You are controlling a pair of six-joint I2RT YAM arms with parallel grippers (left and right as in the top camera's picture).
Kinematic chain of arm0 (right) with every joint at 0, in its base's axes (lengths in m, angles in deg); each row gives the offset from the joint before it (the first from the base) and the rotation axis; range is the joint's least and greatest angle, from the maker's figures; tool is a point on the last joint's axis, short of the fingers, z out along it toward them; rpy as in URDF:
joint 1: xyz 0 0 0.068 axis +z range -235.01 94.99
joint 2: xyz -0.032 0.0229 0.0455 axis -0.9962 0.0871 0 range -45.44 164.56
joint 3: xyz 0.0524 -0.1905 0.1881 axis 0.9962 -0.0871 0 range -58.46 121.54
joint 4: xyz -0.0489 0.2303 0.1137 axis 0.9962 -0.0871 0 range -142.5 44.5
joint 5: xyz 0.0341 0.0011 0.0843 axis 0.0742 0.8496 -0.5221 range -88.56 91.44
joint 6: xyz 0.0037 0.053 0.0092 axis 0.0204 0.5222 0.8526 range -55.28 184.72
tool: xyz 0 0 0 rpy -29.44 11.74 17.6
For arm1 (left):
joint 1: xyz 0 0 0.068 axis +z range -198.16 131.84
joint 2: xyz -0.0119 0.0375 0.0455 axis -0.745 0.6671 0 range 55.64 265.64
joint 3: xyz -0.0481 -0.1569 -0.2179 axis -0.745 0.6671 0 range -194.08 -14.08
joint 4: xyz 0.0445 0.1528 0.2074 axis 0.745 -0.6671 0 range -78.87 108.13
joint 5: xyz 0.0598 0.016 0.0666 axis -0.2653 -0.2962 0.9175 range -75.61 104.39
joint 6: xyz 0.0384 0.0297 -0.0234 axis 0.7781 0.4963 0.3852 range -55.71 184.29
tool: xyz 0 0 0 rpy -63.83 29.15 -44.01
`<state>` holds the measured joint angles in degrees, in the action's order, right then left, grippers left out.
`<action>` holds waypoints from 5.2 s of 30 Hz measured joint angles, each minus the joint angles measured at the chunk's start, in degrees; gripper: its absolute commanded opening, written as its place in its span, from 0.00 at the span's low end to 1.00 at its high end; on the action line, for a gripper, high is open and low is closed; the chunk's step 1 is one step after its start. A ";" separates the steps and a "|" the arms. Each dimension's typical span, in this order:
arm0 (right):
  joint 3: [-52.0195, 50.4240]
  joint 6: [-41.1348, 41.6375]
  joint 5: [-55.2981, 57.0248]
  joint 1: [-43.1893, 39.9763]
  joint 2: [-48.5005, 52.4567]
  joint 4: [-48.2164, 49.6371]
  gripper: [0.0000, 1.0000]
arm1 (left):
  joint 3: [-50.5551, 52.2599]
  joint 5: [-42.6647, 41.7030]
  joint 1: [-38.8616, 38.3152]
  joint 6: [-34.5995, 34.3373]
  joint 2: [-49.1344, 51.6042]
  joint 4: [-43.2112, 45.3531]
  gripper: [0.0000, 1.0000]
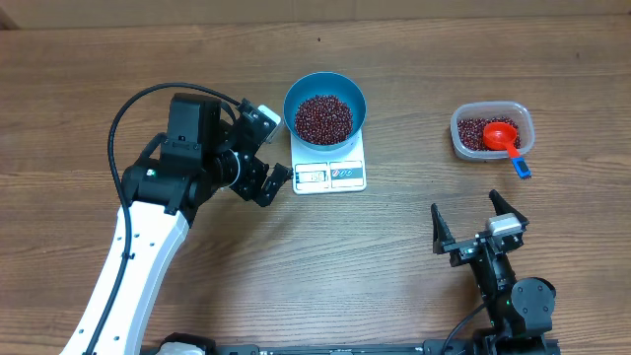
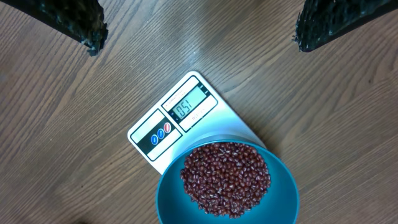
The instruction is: Scoop item into bowl and weigh 150g on scale
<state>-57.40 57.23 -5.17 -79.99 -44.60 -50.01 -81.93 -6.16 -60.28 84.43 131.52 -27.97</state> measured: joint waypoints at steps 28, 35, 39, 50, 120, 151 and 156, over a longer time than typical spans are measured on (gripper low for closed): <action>0.00 0.00 0.02 0.00 0.00 -0.04 1.00 | 0.00 0.00 0.00 -0.02 -0.02 0.31 1.00; 0.00 -0.02 0.02 0.00 0.00 0.00 1.00 | 0.00 0.00 0.00 -0.02 -0.31 2.05 1.00; 0.00 0.00 0.00 0.00 0.00 -0.02 1.00 | 0.00 0.37 0.00 -0.02 -3.43 3.19 1.00; 0.00 0.02 0.02 0.00 -0.04 -0.04 1.00 | 10.40 13.77 0.02 -3.10 -21.24 14.67 1.00; 0.00 0.00 0.02 0.00 -0.11 0.00 1.00 | 67.21 17.22 13.66 -10.84 -75.03 41.79 1.00; 0.00 0.00 0.04 0.00 -0.11 -0.02 1.00 | 67.21 17.22 13.66 -10.84 -75.03 41.79 1.00; 0.00 0.02 0.02 0.00 -0.11 -0.07 1.00 | 67.21 17.22 13.66 -10.84 -75.03 41.79 1.00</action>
<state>-57.40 57.26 -5.15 -79.99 -44.71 -50.08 -14.72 11.06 -46.62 73.59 56.48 13.82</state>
